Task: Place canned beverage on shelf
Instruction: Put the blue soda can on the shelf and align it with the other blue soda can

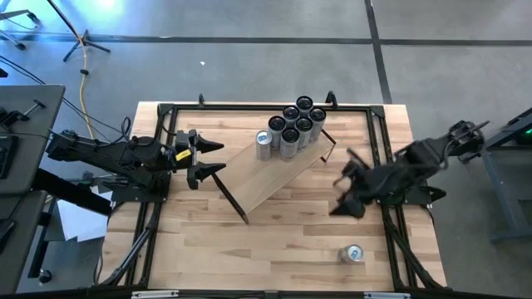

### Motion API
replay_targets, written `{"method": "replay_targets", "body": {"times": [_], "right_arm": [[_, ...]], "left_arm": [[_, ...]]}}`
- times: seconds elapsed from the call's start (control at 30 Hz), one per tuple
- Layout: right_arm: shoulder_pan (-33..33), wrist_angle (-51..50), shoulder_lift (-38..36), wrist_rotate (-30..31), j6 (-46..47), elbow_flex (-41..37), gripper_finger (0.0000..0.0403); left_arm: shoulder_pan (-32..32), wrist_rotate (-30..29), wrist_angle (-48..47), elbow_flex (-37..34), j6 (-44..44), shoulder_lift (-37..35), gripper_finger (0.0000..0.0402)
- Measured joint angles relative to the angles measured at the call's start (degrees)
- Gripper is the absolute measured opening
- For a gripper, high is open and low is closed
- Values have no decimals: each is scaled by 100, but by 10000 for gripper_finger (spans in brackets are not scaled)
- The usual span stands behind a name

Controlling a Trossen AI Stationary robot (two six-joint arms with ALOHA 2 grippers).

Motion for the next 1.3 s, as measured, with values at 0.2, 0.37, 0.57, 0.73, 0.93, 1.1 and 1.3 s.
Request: {"method": "replay_targets", "body": {"times": [0.2, 0.37, 0.57, 0.73, 0.93, 1.1, 1.3], "right_arm": [[724, -429, 536, -504, 1081, -2, 371], [1314, -706, 837, -1032, 1938, 13, 371], [1942, -1922, 1172, -853, 3142, 341, 371], [2150, -1986, 1550, -793, 3781, 391, 371], [2210, -1800, 2026, -850, 4153, 391, 371], [2210, -1823, 2298, -615, 4302, 391, 371], [2208, -1818, 2762, -465, 4433, 391, 371]], "left_arm": [[0, 0, 0, 0, 1, 0, 321], [0, 2, 0, 0, -1, 0, 321], [0, 2, 0, 0, -4, 0, 321], [0, 0, 0, 0, -7, 0, 321], [0, 2, 2, 0, -155, 0, 321], [0, 2, 2, 0, -157, 0, 321], [-1, 1, 0, 0, -155, 0, 321]]}}
